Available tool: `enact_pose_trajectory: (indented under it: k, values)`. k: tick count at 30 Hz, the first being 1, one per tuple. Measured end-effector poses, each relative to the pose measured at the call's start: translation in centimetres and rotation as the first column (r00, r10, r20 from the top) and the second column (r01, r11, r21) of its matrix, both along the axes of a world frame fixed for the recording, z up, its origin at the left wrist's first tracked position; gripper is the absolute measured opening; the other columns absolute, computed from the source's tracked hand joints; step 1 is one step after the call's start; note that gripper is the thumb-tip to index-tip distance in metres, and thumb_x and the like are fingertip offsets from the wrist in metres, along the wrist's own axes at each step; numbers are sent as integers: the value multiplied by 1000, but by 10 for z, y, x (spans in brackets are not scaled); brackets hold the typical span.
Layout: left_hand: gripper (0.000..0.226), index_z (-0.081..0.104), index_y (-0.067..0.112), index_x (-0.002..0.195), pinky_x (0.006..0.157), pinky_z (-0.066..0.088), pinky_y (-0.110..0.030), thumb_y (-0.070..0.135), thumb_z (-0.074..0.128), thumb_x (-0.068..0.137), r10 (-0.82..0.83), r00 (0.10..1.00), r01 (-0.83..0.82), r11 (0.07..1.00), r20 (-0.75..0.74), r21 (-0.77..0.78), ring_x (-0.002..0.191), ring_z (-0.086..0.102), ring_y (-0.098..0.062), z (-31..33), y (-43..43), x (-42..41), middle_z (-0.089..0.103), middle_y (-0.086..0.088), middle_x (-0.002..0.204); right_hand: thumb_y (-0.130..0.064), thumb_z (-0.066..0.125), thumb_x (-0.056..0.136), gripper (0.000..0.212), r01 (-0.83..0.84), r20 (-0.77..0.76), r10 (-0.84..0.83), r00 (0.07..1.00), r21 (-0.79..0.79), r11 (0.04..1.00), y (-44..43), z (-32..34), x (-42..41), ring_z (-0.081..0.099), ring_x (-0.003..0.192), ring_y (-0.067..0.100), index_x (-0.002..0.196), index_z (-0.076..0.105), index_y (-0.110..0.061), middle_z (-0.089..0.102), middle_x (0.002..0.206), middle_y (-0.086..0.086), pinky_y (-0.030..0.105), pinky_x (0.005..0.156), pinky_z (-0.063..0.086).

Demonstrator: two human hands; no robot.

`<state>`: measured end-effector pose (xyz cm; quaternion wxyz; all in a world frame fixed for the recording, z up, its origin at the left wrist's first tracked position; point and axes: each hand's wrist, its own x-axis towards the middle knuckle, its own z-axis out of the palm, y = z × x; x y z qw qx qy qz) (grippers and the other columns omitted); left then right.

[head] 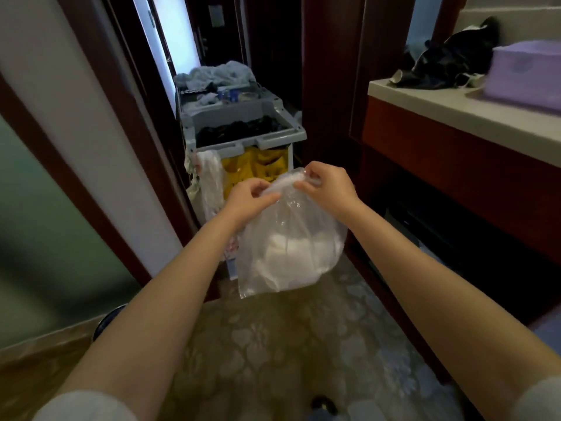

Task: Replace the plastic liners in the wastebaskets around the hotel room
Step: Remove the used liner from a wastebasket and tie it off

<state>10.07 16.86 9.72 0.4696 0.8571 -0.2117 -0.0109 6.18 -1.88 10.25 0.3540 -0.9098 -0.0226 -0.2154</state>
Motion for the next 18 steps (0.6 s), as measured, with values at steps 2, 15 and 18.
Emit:
enact_pose_trajectory:
  k: [2,15,18]
  values:
    - [29,59,19,114,65,39,-9,29,67,88,26,1000,-26,1000,3,17,88,52,-2,6,-22,50,57,9,100,-36,67,89,24,5,-10,-5,1000,0,1000,-19,4,54,50,71,11,99,62,-15,54,77,-8,25,55,35]
    - [36,57,10,124,88,41,-24,24,62,91,180,982,-181,983,51,13,106,55,-15,0,-58,361,60,-3,117,-29,66,90,25,13,-1,-13,1000,114,993,-48,14,367,59,86,19,101,63,-7,64,90,4,37,76,46]
    - [34,58,11,123,87,41,-24,23,61,91,217,973,-218,976,78,4,104,53,-14,-4,-52,438,59,0,113,-26,67,90,21,-3,36,-3,999,171,985,-37,12,440,61,89,21,100,63,-7,65,93,7,40,80,50]
